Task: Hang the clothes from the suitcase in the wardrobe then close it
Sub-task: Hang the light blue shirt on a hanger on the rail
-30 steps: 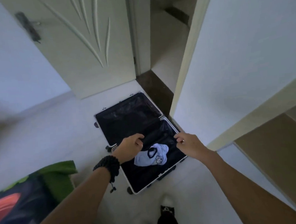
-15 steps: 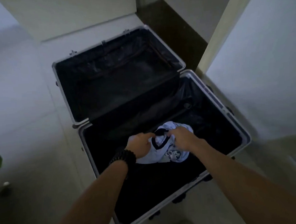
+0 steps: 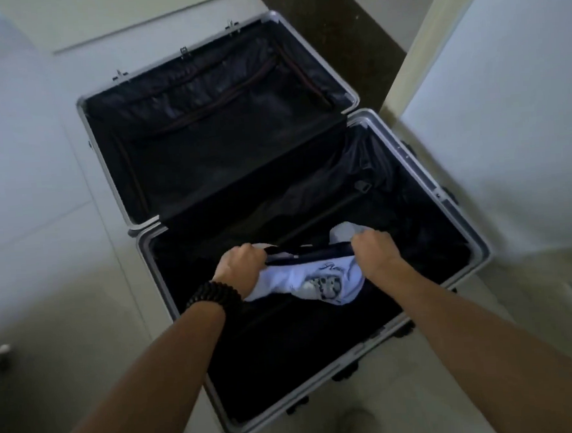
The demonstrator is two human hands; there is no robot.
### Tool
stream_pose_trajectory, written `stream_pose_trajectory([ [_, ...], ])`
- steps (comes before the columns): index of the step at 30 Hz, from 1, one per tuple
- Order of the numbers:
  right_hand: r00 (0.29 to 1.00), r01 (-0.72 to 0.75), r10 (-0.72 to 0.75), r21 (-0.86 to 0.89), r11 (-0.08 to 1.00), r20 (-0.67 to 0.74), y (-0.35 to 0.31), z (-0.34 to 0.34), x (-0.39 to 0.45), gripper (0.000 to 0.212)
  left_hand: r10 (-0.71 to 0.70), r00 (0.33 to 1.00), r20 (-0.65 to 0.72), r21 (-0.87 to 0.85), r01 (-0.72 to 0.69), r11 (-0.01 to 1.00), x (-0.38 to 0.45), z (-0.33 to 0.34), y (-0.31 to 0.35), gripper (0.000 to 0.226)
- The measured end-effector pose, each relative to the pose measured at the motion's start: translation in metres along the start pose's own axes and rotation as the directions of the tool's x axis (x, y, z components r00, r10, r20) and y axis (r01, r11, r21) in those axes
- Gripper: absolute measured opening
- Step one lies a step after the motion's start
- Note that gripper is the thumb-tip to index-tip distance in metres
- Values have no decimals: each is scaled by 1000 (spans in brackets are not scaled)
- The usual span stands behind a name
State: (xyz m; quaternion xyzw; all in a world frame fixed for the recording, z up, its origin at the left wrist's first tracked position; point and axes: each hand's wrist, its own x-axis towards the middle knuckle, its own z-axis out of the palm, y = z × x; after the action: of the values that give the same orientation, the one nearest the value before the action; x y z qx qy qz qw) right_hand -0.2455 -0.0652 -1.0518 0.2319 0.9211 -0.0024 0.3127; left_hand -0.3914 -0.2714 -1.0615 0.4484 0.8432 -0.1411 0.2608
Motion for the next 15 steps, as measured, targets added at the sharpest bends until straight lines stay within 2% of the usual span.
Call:
stream_pose_trajectory([
  [2,999,-21,20,-38,999,-34,21,-49,-45,16,28,1000,-14,60,-27,998,-38,-59,0,33],
  [5,998,-34,37,60,998,-45,53,-139,-124,16,47,995,-90,118,-37,992,-99,-161,10,30],
  [8,996,-35,47,168,985,-71,85,-242,-205,7,-81,980,-183,2,83,997,-164,-284,22,33],
  [9,994,-16,39,211,977,-105,98,-274,-230,16,-100,971,-217,-53,90,995,-185,-324,24,33],
  [11,979,53,10,304,951,-201,128,-330,-282,18,-102,962,-253,-115,75,990,-227,-405,26,25],
  [13,950,196,-91,346,918,-297,152,-373,-329,5,-79,962,-260,-177,33,984,-259,-468,27,13],
  [15,915,290,-155,340,895,-372,175,-421,-380,15,9,965,-261,-166,-54,985,-295,-533,30,15],
])
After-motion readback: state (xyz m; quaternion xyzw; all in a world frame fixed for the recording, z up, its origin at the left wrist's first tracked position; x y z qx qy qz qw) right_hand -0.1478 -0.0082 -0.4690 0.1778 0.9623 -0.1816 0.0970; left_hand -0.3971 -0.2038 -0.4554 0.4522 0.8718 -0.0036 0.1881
